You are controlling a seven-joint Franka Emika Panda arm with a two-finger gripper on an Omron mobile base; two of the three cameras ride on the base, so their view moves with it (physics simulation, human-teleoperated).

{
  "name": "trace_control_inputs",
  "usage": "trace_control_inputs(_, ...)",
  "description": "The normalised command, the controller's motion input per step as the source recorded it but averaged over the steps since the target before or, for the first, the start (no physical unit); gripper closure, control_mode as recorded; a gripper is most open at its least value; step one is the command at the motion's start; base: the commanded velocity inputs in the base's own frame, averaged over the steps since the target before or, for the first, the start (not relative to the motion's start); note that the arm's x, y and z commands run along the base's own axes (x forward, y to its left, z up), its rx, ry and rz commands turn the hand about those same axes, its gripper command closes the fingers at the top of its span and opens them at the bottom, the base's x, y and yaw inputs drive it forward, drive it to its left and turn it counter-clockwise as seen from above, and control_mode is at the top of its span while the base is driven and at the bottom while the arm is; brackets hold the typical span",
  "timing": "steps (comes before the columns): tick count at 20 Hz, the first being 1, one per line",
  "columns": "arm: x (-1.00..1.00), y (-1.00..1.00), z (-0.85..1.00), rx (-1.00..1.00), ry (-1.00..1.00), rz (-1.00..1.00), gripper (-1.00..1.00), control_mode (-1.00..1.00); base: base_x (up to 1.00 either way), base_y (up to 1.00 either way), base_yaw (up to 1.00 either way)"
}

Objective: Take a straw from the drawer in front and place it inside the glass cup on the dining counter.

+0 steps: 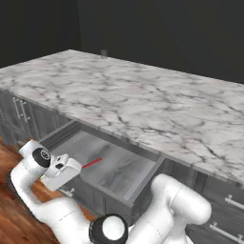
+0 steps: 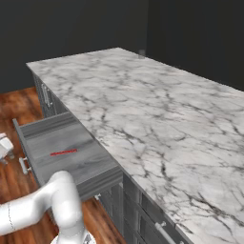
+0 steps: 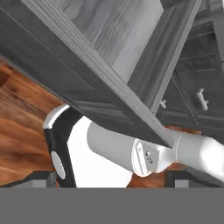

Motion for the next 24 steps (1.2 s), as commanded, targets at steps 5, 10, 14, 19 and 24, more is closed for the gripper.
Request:
trace_control_inputs(5,-0.61,-0.94,0.96,0.34,-0.19,0.03,-1.00,-1.00,0.00,0.00,0.00)
trace_control_inputs(10,-0.21,-0.85,0.83,0.34,-0.26,0.04,-1.00,-1.00,0.00,0.00,0.00)
trace_control_inputs(14,0.25,-0.64,0.61,0.31,-0.19,0.00,-1.00,-1.00,0.00,0.00,0.00)
trace_control_inputs(19,0.37,-0.34,0.26,0.23,-0.14,0.00,-1.00,-1.00,0.00,0.00,0.00)
trace_control_inputs(24,0.30,-0.10,-0.21,0.12,-0.12,-0.03,-1.00,-1.00,0.00,0.00,0.00)
